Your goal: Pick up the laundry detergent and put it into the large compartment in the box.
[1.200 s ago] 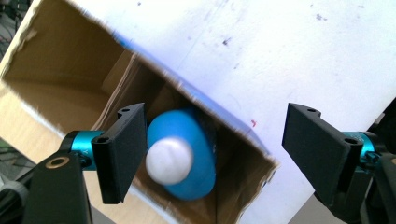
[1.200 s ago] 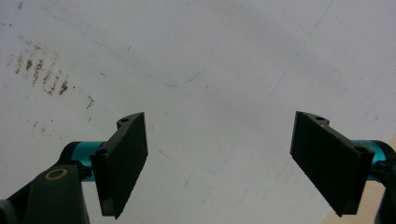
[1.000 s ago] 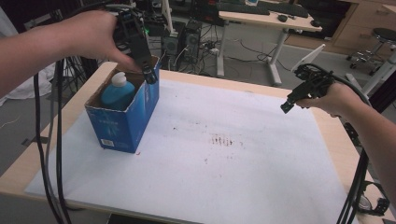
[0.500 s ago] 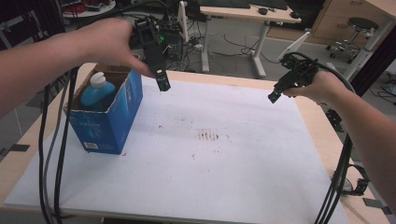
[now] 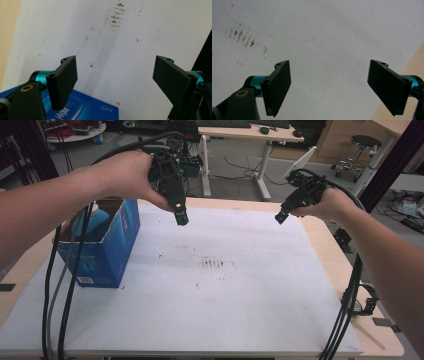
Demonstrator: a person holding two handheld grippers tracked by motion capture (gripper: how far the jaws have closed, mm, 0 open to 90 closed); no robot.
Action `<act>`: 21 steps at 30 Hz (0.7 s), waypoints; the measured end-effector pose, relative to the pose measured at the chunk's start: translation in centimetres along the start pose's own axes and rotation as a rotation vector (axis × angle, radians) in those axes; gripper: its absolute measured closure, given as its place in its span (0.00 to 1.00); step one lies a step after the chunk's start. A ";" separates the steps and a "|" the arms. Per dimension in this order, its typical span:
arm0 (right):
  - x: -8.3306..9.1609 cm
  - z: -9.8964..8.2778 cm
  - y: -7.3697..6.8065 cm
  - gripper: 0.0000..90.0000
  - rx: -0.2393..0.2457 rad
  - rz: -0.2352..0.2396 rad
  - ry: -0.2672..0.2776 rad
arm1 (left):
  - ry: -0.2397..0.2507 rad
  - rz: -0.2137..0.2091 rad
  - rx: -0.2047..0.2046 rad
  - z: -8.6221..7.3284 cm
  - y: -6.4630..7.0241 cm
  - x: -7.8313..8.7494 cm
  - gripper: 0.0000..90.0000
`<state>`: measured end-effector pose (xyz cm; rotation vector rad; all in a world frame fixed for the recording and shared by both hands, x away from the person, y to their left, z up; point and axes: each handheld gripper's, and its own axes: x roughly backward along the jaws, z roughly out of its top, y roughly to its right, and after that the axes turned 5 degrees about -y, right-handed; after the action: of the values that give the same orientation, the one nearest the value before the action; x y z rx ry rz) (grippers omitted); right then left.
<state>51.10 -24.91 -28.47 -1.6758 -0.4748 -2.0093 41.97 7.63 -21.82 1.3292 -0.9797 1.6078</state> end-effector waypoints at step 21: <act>0.7 -0.7 0.1 0.20 0.007 0.008 0.015 | -0.024 -0.012 -0.038 1.6 1.0 -2.2 0.22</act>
<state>50.51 -25.50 -27.88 -1.6554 -0.4688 -2.0106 41.90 5.55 -23.80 1.3285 -1.0098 1.5603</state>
